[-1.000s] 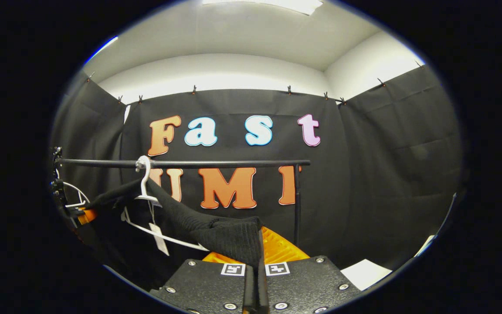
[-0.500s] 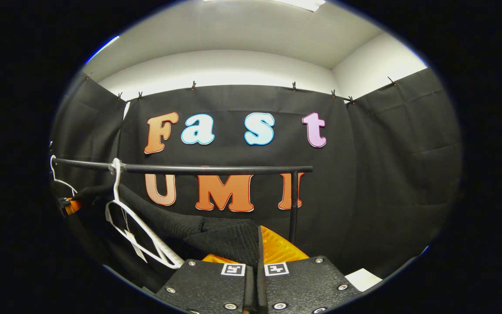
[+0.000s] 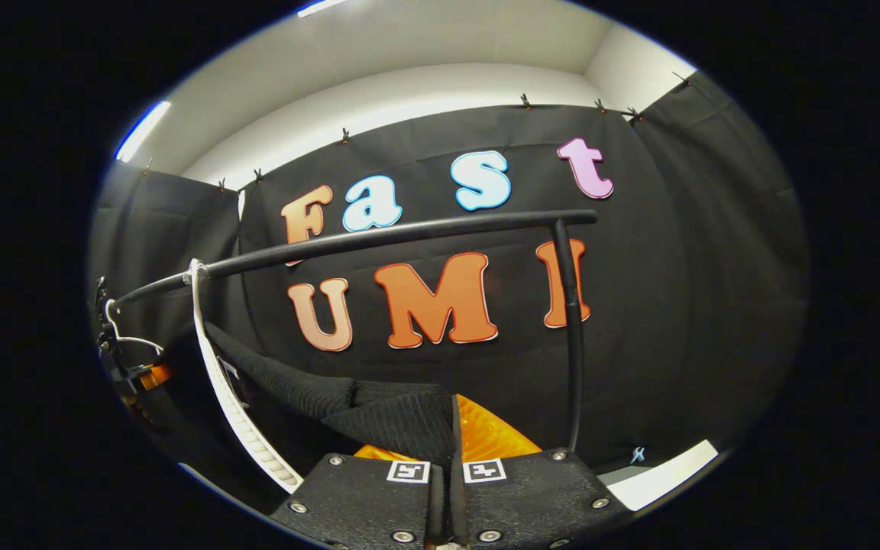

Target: Grasp the clothes on the hanger with both hands and then place them into the laundry hamper below.

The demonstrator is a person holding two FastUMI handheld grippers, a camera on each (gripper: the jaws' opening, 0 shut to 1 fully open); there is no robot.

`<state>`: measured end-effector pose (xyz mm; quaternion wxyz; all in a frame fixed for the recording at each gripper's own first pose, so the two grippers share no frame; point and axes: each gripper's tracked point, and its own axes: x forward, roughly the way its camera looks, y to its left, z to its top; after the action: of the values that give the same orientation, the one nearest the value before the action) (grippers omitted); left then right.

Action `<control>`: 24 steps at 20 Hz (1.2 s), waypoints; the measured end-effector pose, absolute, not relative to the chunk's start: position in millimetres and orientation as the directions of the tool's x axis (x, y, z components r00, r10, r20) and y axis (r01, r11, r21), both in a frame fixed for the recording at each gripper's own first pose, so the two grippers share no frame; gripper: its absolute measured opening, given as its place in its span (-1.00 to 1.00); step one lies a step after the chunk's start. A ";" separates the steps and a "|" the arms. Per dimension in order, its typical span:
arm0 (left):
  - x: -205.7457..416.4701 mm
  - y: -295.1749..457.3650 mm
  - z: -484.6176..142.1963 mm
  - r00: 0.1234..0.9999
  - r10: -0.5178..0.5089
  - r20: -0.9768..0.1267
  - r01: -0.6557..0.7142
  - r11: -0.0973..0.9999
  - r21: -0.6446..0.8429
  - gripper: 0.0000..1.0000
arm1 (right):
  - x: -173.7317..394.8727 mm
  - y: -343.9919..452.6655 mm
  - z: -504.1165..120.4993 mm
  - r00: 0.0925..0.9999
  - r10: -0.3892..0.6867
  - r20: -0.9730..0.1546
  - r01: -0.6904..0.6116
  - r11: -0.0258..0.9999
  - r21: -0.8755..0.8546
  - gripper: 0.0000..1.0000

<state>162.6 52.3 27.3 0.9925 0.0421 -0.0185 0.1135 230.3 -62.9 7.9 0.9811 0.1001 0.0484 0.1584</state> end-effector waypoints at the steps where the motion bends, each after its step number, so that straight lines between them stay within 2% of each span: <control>1: 163.4 55.2 23.4 0.972 0.230 0.037 -0.232 0.970 0.076 -0.80 | 234.2 -60.4 2.0 0.935 0.350 -0.061 -0.325 0.911 0.255 -0.96; 3: 168.0 63.4 15.0 0.971 0.240 0.013 -0.240 0.969 0.057 -0.80 | 240.6 -52.7 -4.6 0.914 0.404 -0.048 -0.360 0.858 0.367 -0.96; 4: 170.1 64.4 11.6 0.971 0.240 0.005 -0.240 0.970 0.040 -0.85 | 245.0 -51.9 -11.3 0.908 0.416 -0.046 -0.366 0.844 0.393 -0.96; 11: 175.5 77.2 -22.7 0.967 0.250 -0.050 -0.249 0.968 0.011 -0.86 | 271.8 -25.9 -70.3 0.863 0.502 -0.063 -0.401 0.754 0.521 -0.96; 20: 167.1 96.9 -71.1 0.951 0.283 -0.124 -0.275 0.958 0.075 -0.85 | 268.5 6.7 -156.0 0.830 0.527 -0.182 -0.345 0.742 0.575 -0.95; 21: 166.3 104.1 -83.6 0.943 0.297 -0.146 -0.290 0.954 0.068 -0.81 | 267.2 6.7 -166.4 0.830 0.520 -0.200 -0.332 0.750 0.573 -0.95; 23: 155.2 122.1 -117.7 0.921 0.324 -0.217 -0.325 0.945 0.033 -0.84 | 266.6 -1.9 -197.2 0.834 0.488 -0.258 -0.288 0.784 0.550 -0.95; 24: 147.7 117.5 -136.8 0.920 0.294 -0.258 -0.306 0.952 -0.007 -0.85 | 260.6 -0.8 -211.8 0.820 0.496 -0.285 -0.281 0.784 0.554 -0.96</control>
<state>147.7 117.5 -136.8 0.9795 -0.0235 0.1283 0.1534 260.6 -0.8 -211.8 0.9202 0.2520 0.2126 0.2112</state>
